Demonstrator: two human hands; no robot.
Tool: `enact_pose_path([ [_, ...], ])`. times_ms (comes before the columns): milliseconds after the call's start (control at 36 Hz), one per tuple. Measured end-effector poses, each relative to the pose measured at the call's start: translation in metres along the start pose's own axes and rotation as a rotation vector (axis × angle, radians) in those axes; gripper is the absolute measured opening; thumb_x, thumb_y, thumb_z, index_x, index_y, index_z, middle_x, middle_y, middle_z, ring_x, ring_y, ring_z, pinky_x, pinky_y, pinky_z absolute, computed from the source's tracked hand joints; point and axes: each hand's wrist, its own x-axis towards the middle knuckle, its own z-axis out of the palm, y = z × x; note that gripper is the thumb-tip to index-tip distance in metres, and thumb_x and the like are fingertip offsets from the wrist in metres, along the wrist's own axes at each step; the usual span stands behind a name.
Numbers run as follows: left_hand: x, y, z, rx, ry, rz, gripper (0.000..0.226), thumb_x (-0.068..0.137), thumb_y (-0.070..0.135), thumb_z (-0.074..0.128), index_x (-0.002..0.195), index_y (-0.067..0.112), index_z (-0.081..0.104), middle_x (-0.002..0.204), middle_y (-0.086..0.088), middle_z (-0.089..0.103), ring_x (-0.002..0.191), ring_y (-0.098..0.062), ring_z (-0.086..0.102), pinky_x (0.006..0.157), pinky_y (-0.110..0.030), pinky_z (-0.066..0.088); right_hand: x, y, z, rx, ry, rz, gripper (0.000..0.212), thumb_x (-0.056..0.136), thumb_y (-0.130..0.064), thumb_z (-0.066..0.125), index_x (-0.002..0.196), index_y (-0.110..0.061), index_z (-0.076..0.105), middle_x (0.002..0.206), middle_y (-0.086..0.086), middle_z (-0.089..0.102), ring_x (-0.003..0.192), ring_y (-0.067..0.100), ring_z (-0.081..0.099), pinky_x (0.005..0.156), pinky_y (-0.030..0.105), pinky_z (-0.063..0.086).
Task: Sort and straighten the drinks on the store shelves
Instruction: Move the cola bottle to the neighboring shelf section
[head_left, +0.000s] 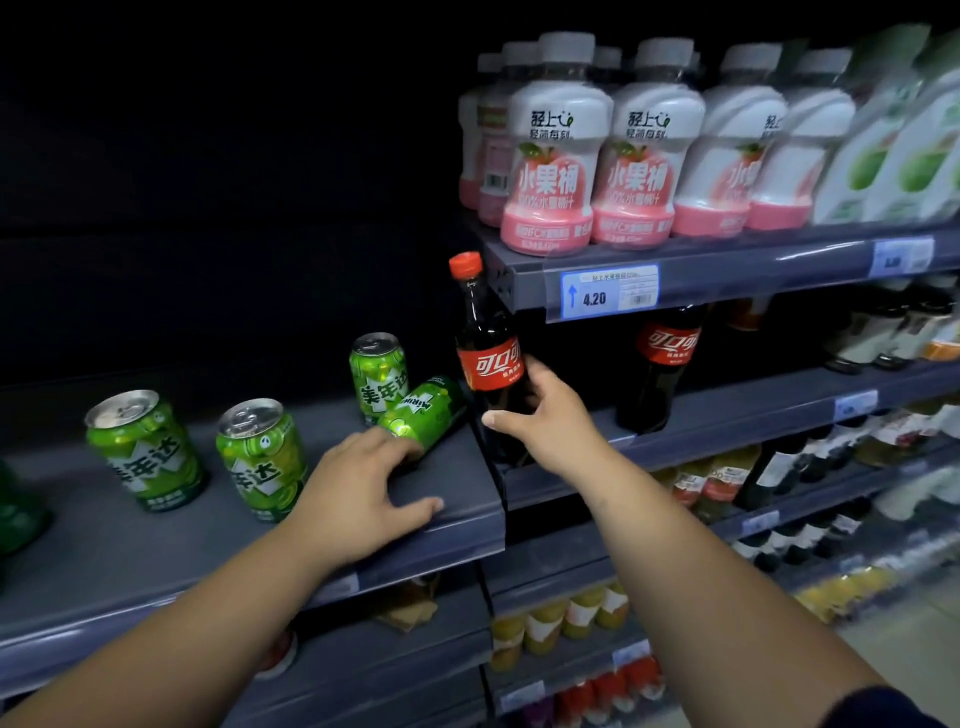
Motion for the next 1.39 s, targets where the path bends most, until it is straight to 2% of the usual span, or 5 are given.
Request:
enact_pose_path([
  [167, 0.015, 0.008, -0.013, -0.050, 0.078, -0.050, 0.062, 0.072, 0.073, 0.051, 0.115, 0.030, 0.062, 0.099, 0.008, 0.061, 0.098, -0.019, 0.059, 0.086, -0.037, 0.050, -0.003, 0.003, 0.001, 0.005, 0.015, -0.014, 0.089, 0.059, -0.049, 0.078, 0.142, -0.034, 0.048, 0.130, -0.012, 0.065, 0.123, 0.008, 0.059, 0.111, 0.037, 0.043],
  [444, 0.033, 0.029, -0.024, -0.081, 0.089, -0.027, 0.056, 0.082, 0.051, 0.071, 0.130, 0.025, 0.057, 0.119, 0.002, 0.056, 0.115, -0.020, 0.052, 0.096, -0.039, 0.047, 0.009, -0.008, -0.014, -0.156, -0.093, -0.064, 0.089, 0.075, -0.020, 0.086, 0.152, -0.028, 0.041, 0.134, -0.012, 0.057, 0.120, 0.003, 0.052, 0.104, 0.021, 0.038],
  [861, 0.049, 0.029, -0.020, -0.041, 0.053, -0.033, 0.051, 0.083, 0.047, 0.070, 0.129, 0.027, 0.061, 0.126, 0.002, 0.057, 0.119, -0.021, 0.052, 0.098, -0.036, 0.046, 0.016, 0.008, -0.041, -0.266, 0.037, 0.085, 0.091, 0.068, -0.043, 0.083, 0.150, -0.034, 0.043, 0.135, -0.010, 0.064, 0.121, 0.015, 0.061, 0.106, 0.038, 0.048],
  [1139, 0.056, 0.030, -0.018, 0.006, -0.011, -0.056, 0.053, 0.082, 0.038, 0.072, 0.132, 0.027, 0.060, 0.129, 0.000, 0.056, 0.121, -0.025, 0.051, 0.100, -0.038, 0.046, 0.017, 0.011, -0.052, -0.055, 0.198, 0.166, 0.051, 0.077, -0.026, 0.084, 0.123, -0.022, 0.062, 0.098, -0.002, 0.074, 0.089, 0.027, 0.073, 0.078, 0.036, 0.060],
  [1389, 0.059, 0.023, -0.008, 0.143, 0.020, -0.038, 0.035, 0.082, 0.019, 0.068, 0.115, 0.030, 0.072, 0.125, 0.000, 0.059, 0.112, -0.032, 0.055, 0.088, -0.043, 0.054, 0.013, 0.037, -0.042, 0.134, 0.318, 0.092, 0.037, 0.067, -0.037, 0.080, 0.096, -0.036, 0.057, 0.103, -0.002, 0.072, 0.096, 0.020, 0.070, 0.093, 0.049, 0.056],
])
